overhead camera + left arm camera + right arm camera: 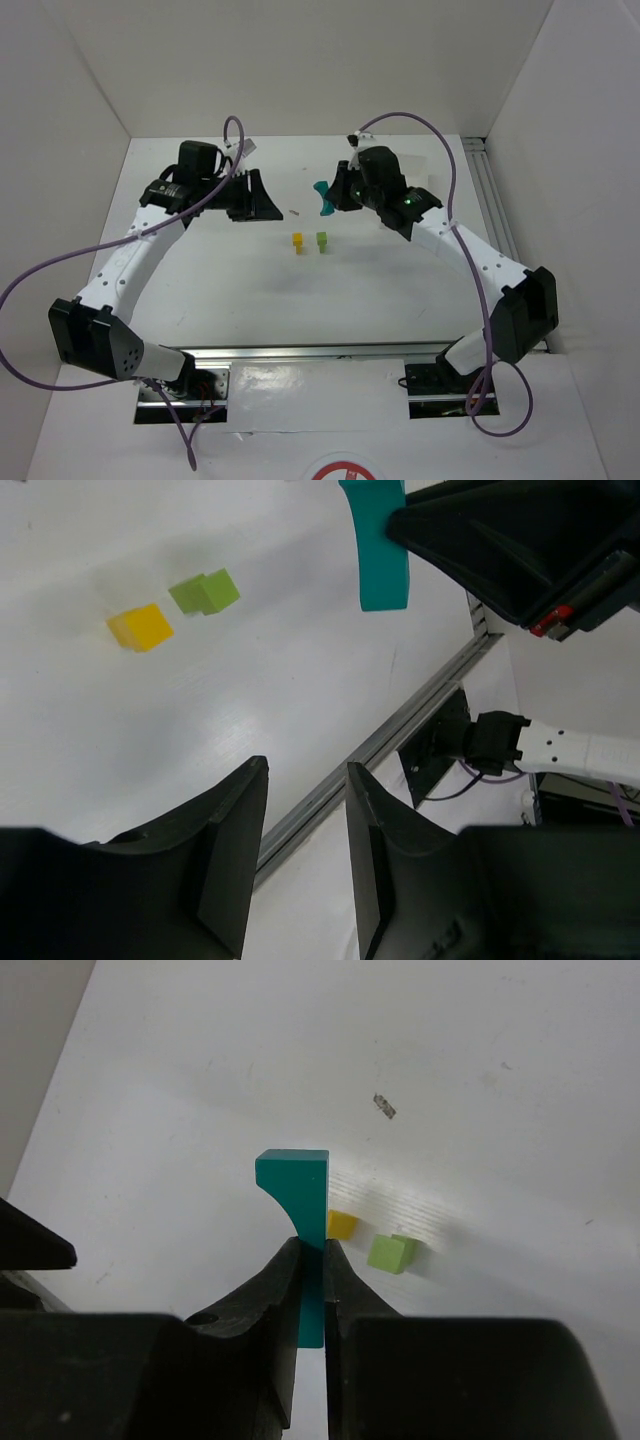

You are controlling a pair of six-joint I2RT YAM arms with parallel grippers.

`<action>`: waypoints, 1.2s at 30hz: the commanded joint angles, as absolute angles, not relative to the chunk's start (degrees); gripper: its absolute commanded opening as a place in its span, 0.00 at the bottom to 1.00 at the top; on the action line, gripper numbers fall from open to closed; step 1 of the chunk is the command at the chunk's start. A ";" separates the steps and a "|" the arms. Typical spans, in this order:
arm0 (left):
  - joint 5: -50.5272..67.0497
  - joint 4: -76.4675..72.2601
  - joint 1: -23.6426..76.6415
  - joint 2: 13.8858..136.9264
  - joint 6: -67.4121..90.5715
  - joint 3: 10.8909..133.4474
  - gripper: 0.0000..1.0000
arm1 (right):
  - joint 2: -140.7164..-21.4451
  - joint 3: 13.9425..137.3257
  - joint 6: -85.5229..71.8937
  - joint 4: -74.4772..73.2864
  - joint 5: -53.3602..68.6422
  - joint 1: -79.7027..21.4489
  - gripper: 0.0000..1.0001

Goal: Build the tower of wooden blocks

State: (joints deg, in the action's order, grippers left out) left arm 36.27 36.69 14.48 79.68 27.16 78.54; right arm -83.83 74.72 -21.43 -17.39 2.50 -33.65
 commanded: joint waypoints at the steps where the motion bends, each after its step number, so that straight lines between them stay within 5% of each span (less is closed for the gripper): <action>1: 32.53 33.49 14.59 78.84 29.79 80.95 0.49 | -85.60 79.70 -26.63 -16.43 -0.60 -35.07 0.14; 5: 30.49 33.49 13.98 78.84 29.79 81.47 0.66 | -86.40 80.86 -26.11 -16.44 -1.32 -36.47 0.14; 36: 49.65 25.67 13.45 90.35 30.67 88.59 0.71 | -82.79 79.62 -9.58 -15.81 11.95 -38.58 0.15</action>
State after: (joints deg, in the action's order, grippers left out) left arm 45.04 29.65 13.26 90.91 29.76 87.02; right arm -83.79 77.43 -11.16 -16.73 10.96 -37.78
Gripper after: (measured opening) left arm 0.711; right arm 0.172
